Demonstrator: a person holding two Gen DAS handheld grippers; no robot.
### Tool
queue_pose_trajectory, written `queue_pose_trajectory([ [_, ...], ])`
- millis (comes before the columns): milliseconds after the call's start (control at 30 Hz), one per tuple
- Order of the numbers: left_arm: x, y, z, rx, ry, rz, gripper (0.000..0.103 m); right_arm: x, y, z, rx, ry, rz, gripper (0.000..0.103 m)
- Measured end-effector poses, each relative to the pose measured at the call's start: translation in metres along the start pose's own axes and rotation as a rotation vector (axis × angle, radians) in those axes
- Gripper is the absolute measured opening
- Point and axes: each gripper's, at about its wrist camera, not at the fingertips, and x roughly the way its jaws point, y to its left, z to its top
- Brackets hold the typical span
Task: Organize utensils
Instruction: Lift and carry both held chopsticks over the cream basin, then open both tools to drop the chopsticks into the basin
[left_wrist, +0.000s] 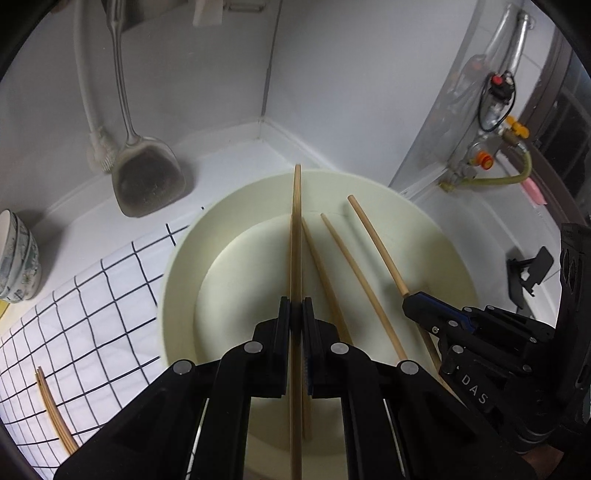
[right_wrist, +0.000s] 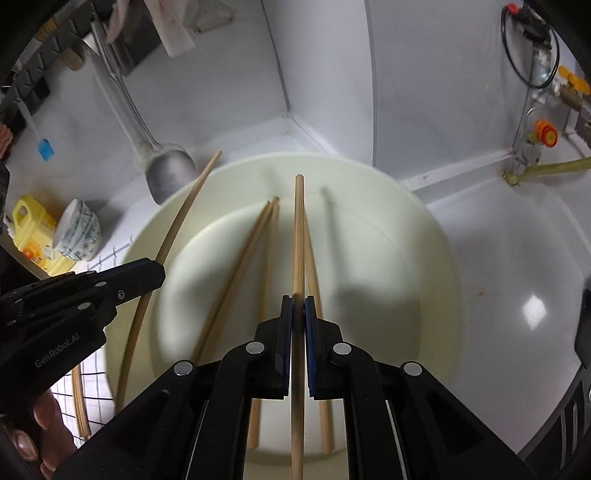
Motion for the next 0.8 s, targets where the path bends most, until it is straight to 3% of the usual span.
queue_pose_trajectory([
  [400,0.027,0.007,-0.004,-0.031,0.056,0.039,0.008,0.027,-0.01,0.0,0.011,0.067,0.013,0.007],
  [500,0.024,0.007,-0.005,-0.039,0.047,0.046,0.025,0.026,-0.01,0.001,0.008,0.063,0.006,0.007],
  [533,0.022,0.008,-0.005,-0.041,0.039,0.049,0.036,0.025,-0.009,0.001,0.006,0.059,0.003,0.007],
  [600,0.015,0.009,-0.004,-0.045,0.015,0.061,0.052,0.024,-0.008,0.003,0.005,0.054,-0.003,0.021],
  [633,0.011,0.01,-0.004,-0.046,0.004,0.071,0.06,0.022,-0.008,0.004,0.005,0.046,-0.01,0.035],
  [667,0.007,0.011,-0.004,-0.048,-0.008,0.079,0.065,0.02,-0.008,0.004,0.008,0.037,-0.014,0.043],
  [800,-0.008,0.02,-0.005,-0.068,-0.039,0.103,0.077,0.012,-0.006,0.005,0.008,0.018,-0.024,0.043],
])
